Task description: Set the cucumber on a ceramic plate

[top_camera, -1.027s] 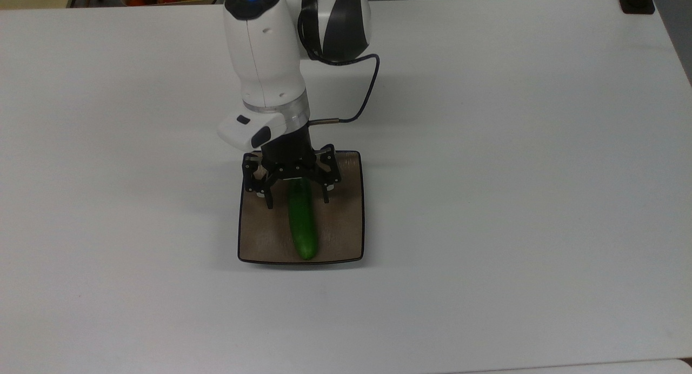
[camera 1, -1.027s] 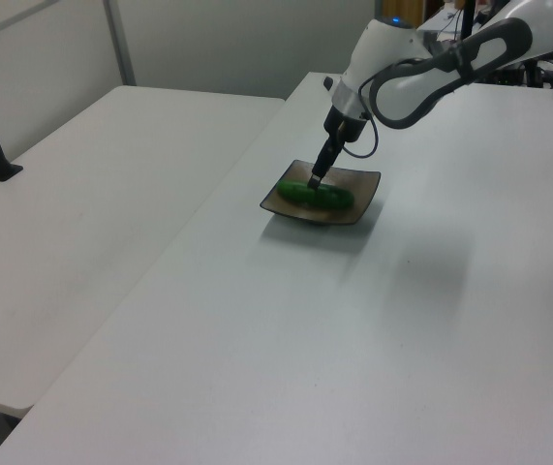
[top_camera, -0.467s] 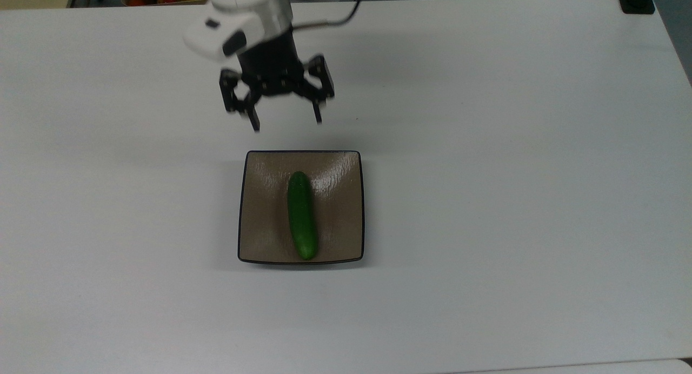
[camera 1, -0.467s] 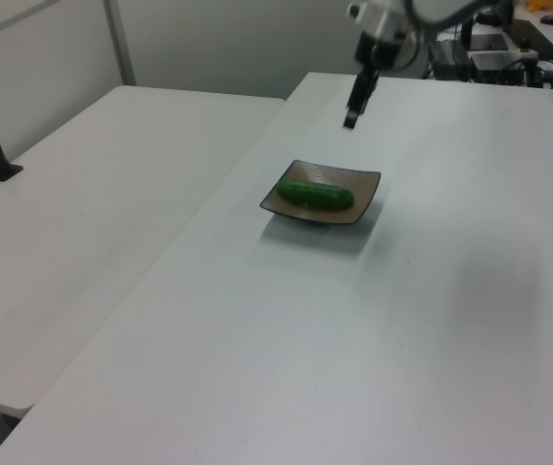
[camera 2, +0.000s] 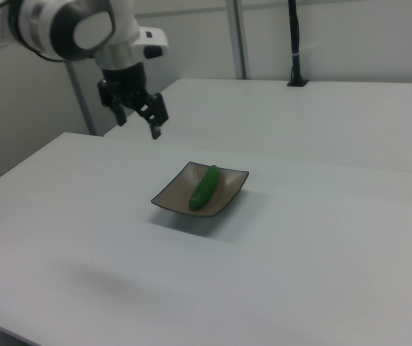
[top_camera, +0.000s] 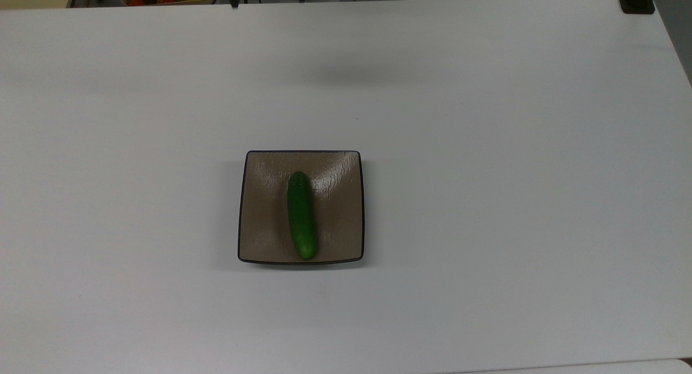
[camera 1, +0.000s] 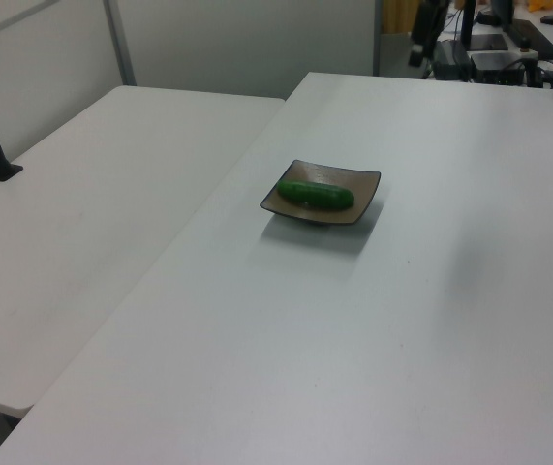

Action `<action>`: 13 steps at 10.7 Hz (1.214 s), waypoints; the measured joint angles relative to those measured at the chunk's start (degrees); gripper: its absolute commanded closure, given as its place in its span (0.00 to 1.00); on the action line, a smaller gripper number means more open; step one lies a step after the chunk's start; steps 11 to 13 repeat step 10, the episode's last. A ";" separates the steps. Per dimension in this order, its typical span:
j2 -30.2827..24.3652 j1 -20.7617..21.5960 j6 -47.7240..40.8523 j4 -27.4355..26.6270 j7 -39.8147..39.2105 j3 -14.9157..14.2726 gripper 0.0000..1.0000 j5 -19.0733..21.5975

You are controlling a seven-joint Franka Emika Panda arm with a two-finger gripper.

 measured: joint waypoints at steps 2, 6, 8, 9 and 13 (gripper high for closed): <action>-2.26 0.26 -6.03 -0.18 2.42 -0.03 0.00 -0.75; -1.78 5.30 -6.65 -1.56 4.55 0.02 0.00 -8.05; -0.35 5.89 -2.60 -1.81 4.56 0.01 0.00 -9.32; 0.57 5.88 -0.53 -1.84 4.55 -0.05 0.00 -9.80; 1.35 5.86 1.04 -1.84 4.54 -0.14 0.00 -9.96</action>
